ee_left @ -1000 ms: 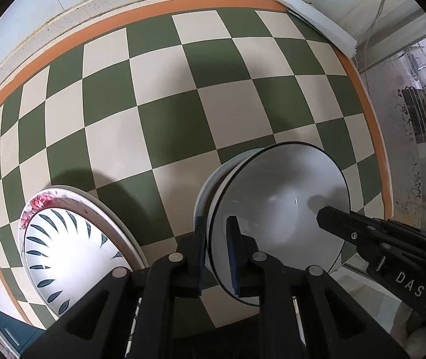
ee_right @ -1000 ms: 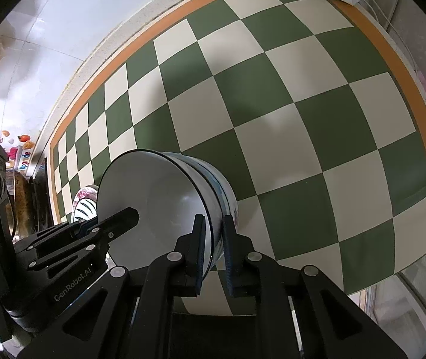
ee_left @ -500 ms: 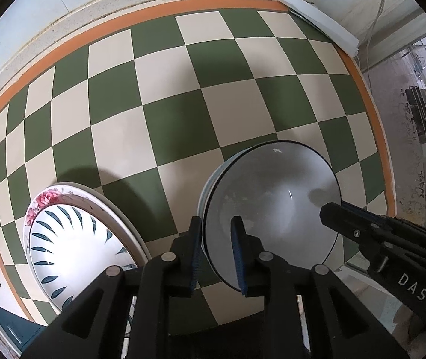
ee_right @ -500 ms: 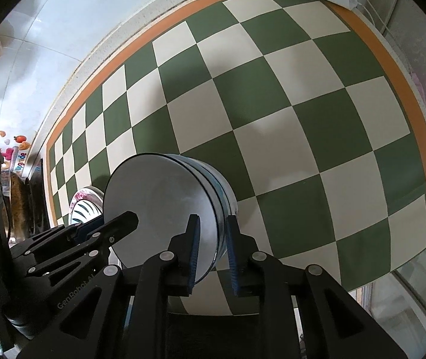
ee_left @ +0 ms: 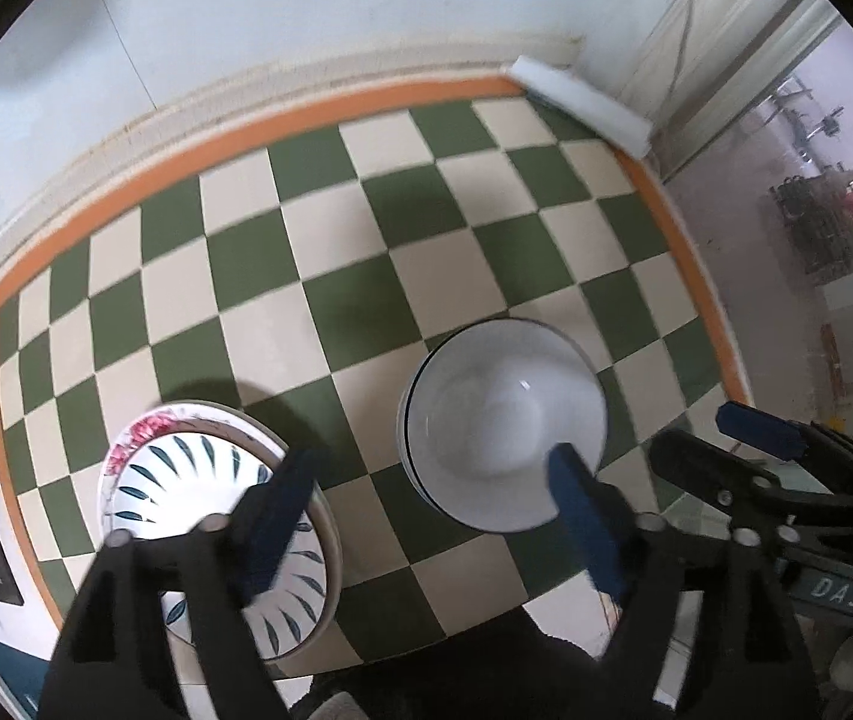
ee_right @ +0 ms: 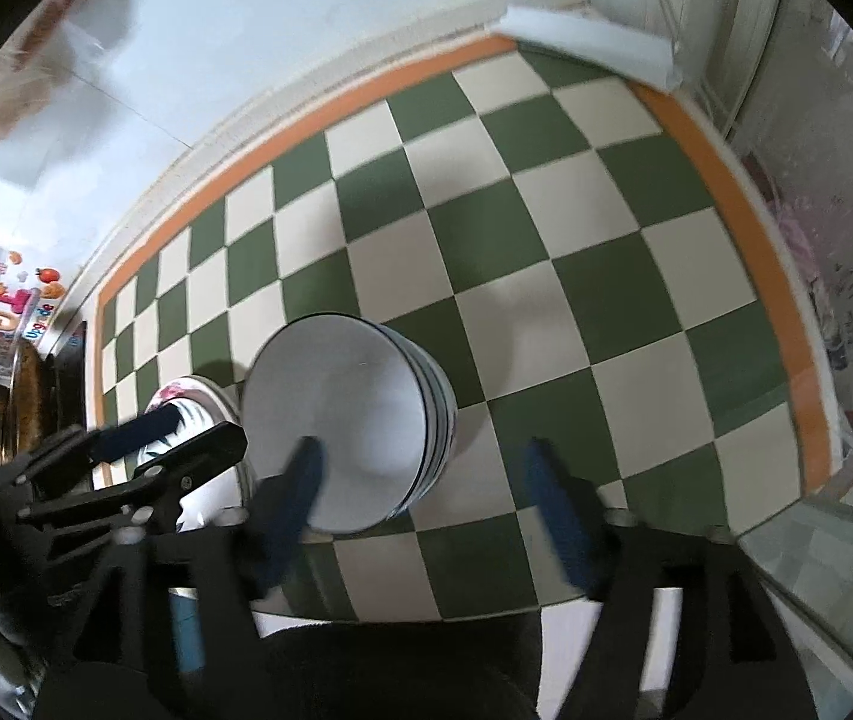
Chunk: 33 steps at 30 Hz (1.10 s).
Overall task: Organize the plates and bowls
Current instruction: 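Lower the bowl stack onto the mat and open both grippers, then grasp the bowl stack rim with both grippers and lift it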
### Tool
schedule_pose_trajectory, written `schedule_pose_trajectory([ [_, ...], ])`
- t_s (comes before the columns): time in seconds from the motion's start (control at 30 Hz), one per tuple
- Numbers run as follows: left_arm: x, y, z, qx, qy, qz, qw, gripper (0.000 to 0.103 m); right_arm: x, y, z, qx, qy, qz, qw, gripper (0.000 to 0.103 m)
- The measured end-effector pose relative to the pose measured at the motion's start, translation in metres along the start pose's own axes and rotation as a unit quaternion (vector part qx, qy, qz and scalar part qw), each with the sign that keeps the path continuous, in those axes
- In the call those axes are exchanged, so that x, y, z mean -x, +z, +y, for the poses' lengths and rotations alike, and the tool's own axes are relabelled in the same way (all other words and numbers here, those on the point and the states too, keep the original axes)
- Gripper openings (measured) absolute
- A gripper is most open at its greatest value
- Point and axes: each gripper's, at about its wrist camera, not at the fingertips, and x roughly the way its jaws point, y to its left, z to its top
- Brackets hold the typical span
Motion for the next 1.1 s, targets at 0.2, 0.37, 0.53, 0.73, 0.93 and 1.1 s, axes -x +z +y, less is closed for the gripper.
schedule_pose_trajectory([
  [0.2, 0.038, -0.011, 0.002, -0.004, -0.026, -0.028, 0.9992, 0.096, 0.053, -0.017, 0.006, 0.003, -0.001, -0.041, 0.999, 0.091],
  [0.37, 0.066, -0.023, 0.0, -0.019, -0.044, -0.042, 0.998, 0.096, 0.084, -0.034, 0.013, -0.001, 0.011, -0.06, 0.998, 0.093],
  [0.53, 0.084, -0.035, 0.002, -0.025, -0.05, -0.05, 0.9972, 0.099, 0.105, -0.052, 0.021, 0.004, 0.01, -0.077, 0.997, 0.094],
  [0.73, 0.094, -0.045, 0.006, -0.017, -0.06, -0.055, 0.9965, 0.1, 0.114, -0.065, 0.025, 0.0, 0.02, -0.078, 0.997, 0.095],
  [0.93, 0.094, -0.046, 0.007, -0.018, -0.066, -0.063, 0.9957, 0.101, 0.113, -0.065, 0.027, 0.003, 0.019, -0.081, 0.997, 0.097],
  [1.1, 0.08, -0.036, 0.01, -0.024, -0.052, -0.079, 0.9952, 0.101, 0.107, -0.059, 0.028, 0.012, 0.024, -0.089, 0.996, 0.099],
])
